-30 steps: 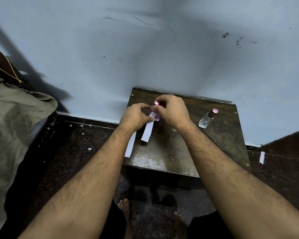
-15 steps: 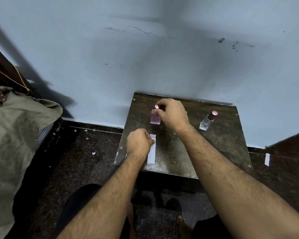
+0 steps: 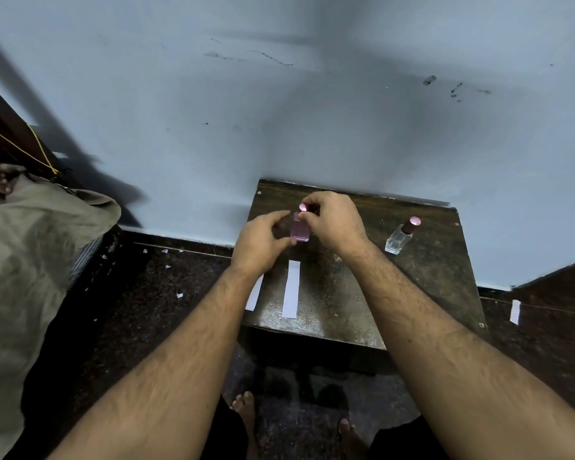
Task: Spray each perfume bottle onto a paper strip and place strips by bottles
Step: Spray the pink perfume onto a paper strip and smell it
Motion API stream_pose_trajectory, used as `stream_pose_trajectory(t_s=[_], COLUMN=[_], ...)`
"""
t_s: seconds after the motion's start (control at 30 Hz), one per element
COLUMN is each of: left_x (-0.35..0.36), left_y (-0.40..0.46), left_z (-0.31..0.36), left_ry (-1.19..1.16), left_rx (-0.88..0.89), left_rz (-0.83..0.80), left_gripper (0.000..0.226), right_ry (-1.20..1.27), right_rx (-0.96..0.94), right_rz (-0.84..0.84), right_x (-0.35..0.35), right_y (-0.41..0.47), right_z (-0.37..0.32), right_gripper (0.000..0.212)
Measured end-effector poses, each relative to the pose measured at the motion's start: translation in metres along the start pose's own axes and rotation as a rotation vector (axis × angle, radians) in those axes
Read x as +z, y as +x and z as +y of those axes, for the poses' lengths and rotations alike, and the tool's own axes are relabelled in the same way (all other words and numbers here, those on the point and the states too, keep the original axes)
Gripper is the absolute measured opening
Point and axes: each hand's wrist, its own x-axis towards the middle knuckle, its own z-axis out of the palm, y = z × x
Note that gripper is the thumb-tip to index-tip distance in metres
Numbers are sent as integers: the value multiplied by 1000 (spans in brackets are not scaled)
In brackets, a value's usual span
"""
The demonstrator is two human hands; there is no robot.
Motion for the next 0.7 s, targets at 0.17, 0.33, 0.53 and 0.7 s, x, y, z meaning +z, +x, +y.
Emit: stream_pose_trajectory(t_s=[0.17,0.33,0.53,0.7], left_x=[-8,-7,-6,-13], left_y=[29,38,37,31], left_z=[13,9,10,6], left_ry=[31,93,94,75], left_rx=[136,140,111,80], left_rz=[-114,-125,-110,-61], left_gripper=[38,22,26,38], right_ry=[-11,-9,84,243], right_rx=[18,13,43,145], right_rz=[5,31,201,301], right_x=[1,3,-4,-6], right_y=[2,2,-1,-20], right_z=[0,2,-4,1], right_gripper=[16,16,16,21])
